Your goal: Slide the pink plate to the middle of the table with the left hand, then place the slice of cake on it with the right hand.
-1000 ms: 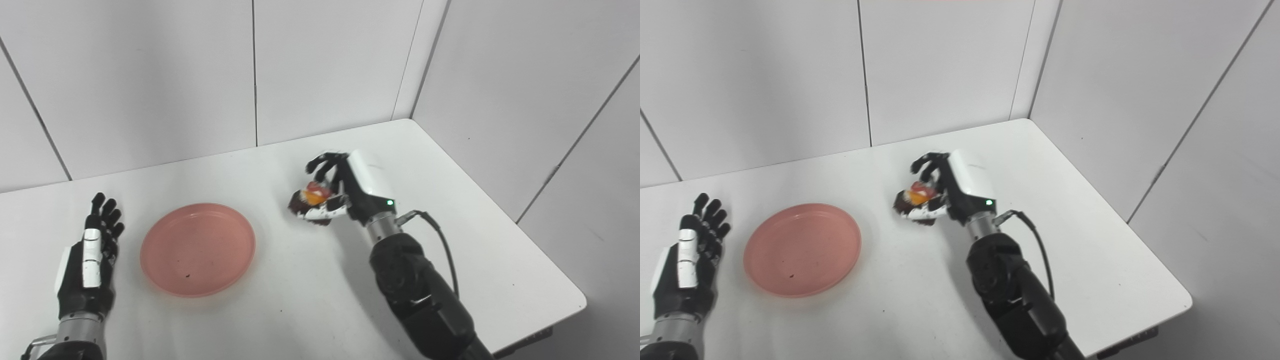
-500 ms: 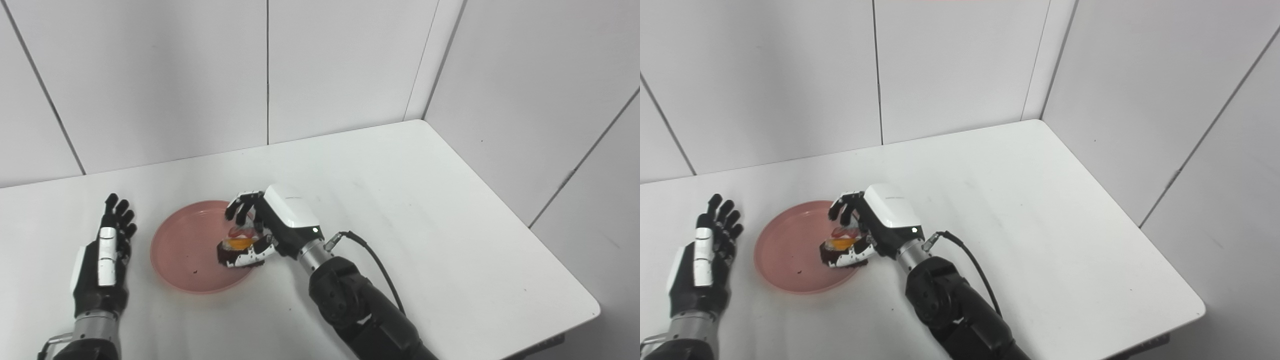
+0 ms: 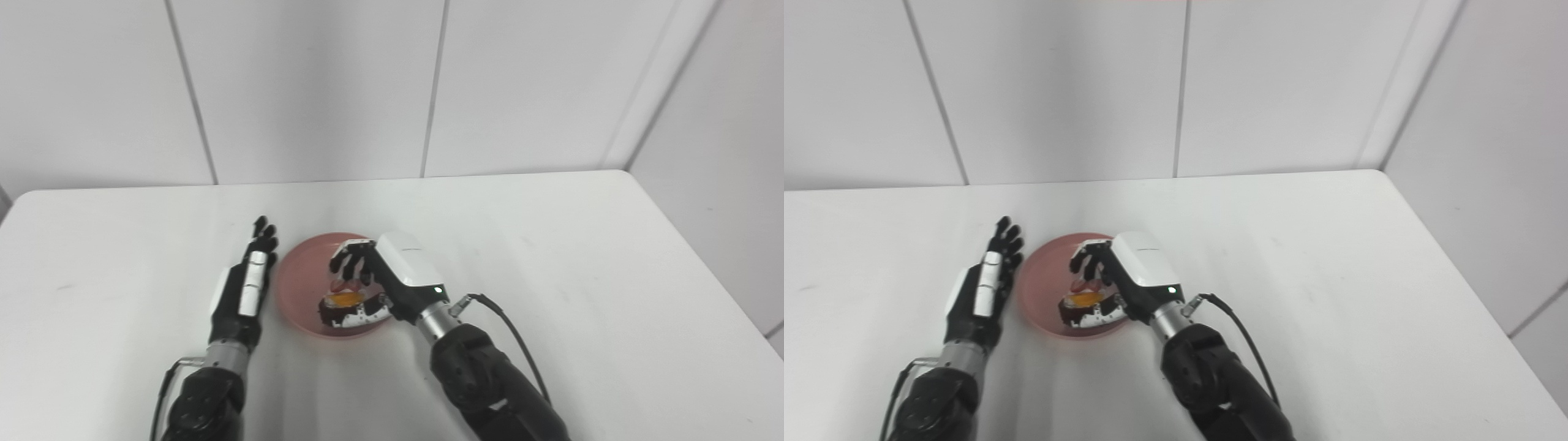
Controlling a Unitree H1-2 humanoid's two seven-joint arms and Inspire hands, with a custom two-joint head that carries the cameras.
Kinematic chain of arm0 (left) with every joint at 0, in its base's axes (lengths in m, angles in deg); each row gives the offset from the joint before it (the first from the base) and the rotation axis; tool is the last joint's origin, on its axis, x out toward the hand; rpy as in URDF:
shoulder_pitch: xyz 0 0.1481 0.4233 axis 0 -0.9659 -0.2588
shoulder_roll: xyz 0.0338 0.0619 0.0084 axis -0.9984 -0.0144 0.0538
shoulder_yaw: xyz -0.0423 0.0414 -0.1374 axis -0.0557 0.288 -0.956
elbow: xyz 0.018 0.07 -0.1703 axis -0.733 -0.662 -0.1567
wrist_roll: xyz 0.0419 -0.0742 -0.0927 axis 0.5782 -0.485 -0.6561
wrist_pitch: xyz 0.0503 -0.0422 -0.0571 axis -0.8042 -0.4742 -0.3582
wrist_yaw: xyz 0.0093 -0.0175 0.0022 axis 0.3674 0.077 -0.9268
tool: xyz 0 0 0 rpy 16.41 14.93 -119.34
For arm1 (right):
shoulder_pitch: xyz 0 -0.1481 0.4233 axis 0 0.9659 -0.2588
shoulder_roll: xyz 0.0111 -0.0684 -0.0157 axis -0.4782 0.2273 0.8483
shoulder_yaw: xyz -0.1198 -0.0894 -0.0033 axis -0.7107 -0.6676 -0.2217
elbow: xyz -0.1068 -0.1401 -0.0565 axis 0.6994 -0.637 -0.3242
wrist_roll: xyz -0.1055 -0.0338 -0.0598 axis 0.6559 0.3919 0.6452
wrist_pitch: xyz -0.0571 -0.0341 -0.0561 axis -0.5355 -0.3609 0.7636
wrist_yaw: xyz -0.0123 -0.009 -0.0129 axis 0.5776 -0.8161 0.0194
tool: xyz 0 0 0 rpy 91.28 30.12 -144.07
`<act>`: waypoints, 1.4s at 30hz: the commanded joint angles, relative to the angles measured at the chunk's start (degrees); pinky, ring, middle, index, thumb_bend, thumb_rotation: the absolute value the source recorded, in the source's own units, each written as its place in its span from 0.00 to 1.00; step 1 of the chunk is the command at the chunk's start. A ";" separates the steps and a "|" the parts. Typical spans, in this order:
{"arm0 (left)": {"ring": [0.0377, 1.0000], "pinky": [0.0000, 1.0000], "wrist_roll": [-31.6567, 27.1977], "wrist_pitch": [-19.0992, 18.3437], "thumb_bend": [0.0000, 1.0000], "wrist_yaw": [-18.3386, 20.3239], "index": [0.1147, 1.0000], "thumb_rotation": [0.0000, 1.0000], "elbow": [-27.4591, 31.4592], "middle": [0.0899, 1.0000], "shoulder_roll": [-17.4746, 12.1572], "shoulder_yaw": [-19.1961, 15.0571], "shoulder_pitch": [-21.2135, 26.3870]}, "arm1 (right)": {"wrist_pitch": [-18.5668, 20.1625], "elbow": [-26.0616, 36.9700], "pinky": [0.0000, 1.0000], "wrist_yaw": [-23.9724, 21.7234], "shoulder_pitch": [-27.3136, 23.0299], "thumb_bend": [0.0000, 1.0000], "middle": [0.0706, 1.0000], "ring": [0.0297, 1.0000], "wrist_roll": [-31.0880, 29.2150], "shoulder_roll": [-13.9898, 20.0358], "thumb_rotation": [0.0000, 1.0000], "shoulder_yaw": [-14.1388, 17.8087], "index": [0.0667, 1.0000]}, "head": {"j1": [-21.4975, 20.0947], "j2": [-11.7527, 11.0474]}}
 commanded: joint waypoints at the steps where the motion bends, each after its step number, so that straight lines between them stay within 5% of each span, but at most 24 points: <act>1: 1.00 1.00 0.52 -0.11 0.72 -0.22 1.00 1.00 -2.11 1.00 2.10 1.11 -1.25 | -2.41 -0.13 0.30 0.55 -2.15 0.51 0.43 0.37 -0.01 0.14 0.00 0.38 0.48 | 1.06 0.00; 13: 1.00 1.00 2.71 0.53 0.75 -1.93 1.00 1.00 -2.72 1.00 2.95 2.21 -1.04 | -3.72 -5.19 0.29 3.39 -3.54 0.51 0.45 0.37 0.04 0.87 0.00 1.89 0.49 | 2.42 0.31; 18: 1.00 1.00 3.00 0.86 0.76 -2.07 1.00 1.00 -2.96 1.00 2.90 2.36 -0.90 | -3.95 -3.50 0.43 2.60 -2.60 0.50 0.45 0.39 0.01 2.44 0.00 2.20 0.52 | 2.29 0.41; 19: 1.00 1.00 3.08 0.78 0.76 -2.12 1.00 1.00 -2.89 1.00 2.90 2.41 -0.92 | -3.96 -3.00 0.52 2.27 -2.38 0.50 0.60 0.55 -0.28 2.70 0.07 2.31 0.49 | 2.29 0.41; 22: 1.00 1.00 3.10 0.50 0.77 -2.22 1.00 1.00 -2.66 1.00 2.86 2.49 -0.96 | -4.56 -1.60 0.65 1.96 -1.69 0.49 0.77 0.74 -1.36 3.30 0.14 2.82 0.47 | 2.29 0.41; 23: 1.00 1.00 3.14 0.44 0.77 -2.26 1.00 1.00 -2.58 1.00 2.85 2.53 -0.98 | -4.74 -1.20 0.69 1.93 -1.52 0.47 0.82 0.79 -1.65 3.42 0.22 2.96 0.69 | 2.29 0.41; 25: 1.00 1.00 3.36 0.16 0.77 -2.36 1.00 1.00 -2.33 1.00 2.78 2.67 -0.96 | -5.43 -0.36 0.73 1.97 -1.14 0.47 0.85 0.83 -2.53 3.59 0.28 3.44 0.82 | 2.24 0.73; 35: 1.00 1.00 3.30 0.06 0.77 -2.58 1.00 1.00 -2.43 1.00 2.91 2.39 -0.77 | -6.66 1.78 0.89 -0.98 0.13 0.52 0.98 0.97 -8.41 3.86 0.46 5.43 0.94 | 2.12 0.74; 42: 1.00 1.00 3.15 0.74 0.77 -2.56 1.00 1.00 -2.95 1.00 2.89 2.06 -0.55 | -9.67 0.64 0.90 -2.89 0.99 0.54 1.00 0.99 -11.11 5.39 0.48 5.57 1.00 | 1.97 0.81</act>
